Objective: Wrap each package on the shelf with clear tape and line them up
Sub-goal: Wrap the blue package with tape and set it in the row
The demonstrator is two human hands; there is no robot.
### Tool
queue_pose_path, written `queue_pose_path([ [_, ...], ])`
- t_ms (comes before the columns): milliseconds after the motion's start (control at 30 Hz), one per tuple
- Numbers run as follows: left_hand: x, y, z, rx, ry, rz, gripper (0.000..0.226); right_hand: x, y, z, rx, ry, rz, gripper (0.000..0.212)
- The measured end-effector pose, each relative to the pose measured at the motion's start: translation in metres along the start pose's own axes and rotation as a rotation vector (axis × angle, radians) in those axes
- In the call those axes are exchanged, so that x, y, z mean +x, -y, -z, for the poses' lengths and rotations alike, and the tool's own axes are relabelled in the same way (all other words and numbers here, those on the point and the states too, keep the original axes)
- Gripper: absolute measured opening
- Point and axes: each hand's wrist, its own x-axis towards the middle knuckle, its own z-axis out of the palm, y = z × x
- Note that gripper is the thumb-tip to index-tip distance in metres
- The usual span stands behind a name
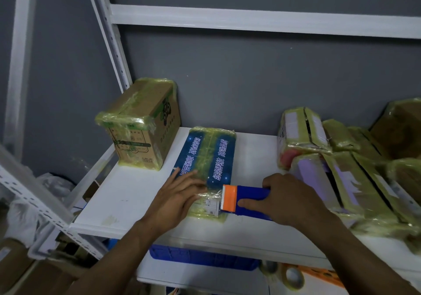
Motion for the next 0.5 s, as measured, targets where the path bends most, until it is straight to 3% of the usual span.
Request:
queue_pose_path([
  [133,-0.005,-0.003,-0.001,0.025,0.017,-0.003,0.03,0.004,0.0,-0.007,-0.014,0.024,0.011,0.072],
  [267,-0.009,-0.009,-0.007,0.103,0.05,-0.014,0.065,0.01,-0.003,-0.015,-0.007,0.027,0.009,0.073],
  [400,0.0,-0.019,-0.015,-0.025,-0.053,0.014,0.034,0.011,-0.006,-0.021,0.001,0.023,0.018,0.077],
  [500,0.007,-0.021,-0.021,-0.01,-0.093,0.025,0.024,0.009,-0.008,-0.023,0.028,0.002,0.016,0.077],
])
